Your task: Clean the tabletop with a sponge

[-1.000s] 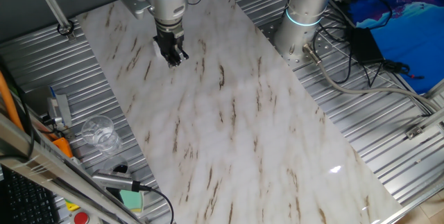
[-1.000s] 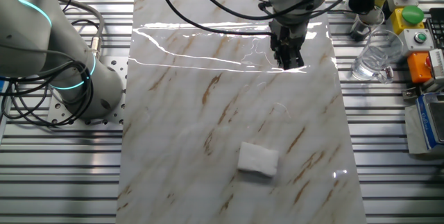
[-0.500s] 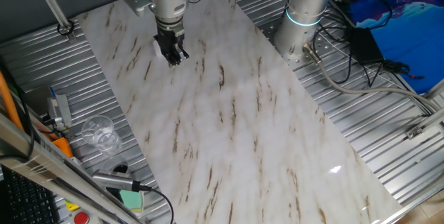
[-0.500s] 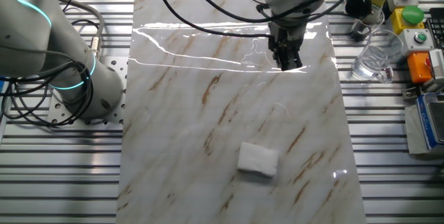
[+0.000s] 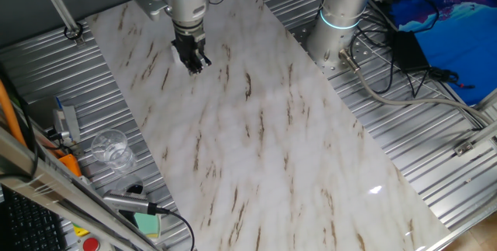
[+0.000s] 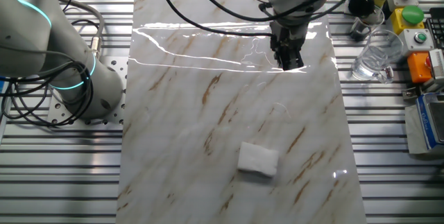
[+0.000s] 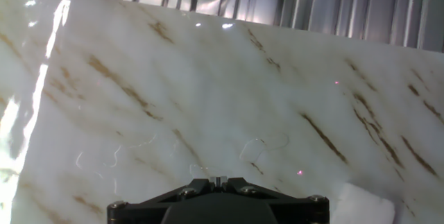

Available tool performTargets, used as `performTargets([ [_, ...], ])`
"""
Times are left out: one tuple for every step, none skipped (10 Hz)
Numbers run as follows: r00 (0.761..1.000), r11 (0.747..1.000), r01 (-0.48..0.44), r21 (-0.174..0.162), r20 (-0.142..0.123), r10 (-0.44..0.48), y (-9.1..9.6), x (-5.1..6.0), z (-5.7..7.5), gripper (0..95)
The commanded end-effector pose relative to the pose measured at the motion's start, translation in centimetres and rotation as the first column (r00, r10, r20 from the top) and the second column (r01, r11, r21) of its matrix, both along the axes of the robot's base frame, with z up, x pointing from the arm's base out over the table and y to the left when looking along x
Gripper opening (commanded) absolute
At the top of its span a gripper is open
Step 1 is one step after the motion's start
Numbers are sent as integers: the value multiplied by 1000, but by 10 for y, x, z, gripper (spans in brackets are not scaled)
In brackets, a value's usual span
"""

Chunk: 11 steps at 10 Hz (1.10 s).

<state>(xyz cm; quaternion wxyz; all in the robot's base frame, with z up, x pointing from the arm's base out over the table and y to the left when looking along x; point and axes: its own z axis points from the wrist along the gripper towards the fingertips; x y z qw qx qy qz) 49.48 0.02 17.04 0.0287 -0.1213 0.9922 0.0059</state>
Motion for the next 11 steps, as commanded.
performTargets([
  [999,999,-34,1,-2,34,0,2,-1,0],
  [999,999,-40,-4,-7,40,0,2,-1,0],
  [999,999,-53,-9,-5,53,0,2,-1,0],
  [997,997,-79,0,6,79,0,2,-1,0],
  [996,996,-85,0,10,85,0,2,-1,0],
  [992,992,-129,9,14,129,0,2,-1,0],
  [988,988,-152,17,16,152,0,2,-1,0],
  [986,986,-165,19,17,164,0,2,-1,0],
  [983,983,-182,35,20,182,0,2,-1,0],
  [981,980,-193,47,23,192,0,2,-1,0],
  [972,971,-233,62,29,231,0,2,-1,0],
])
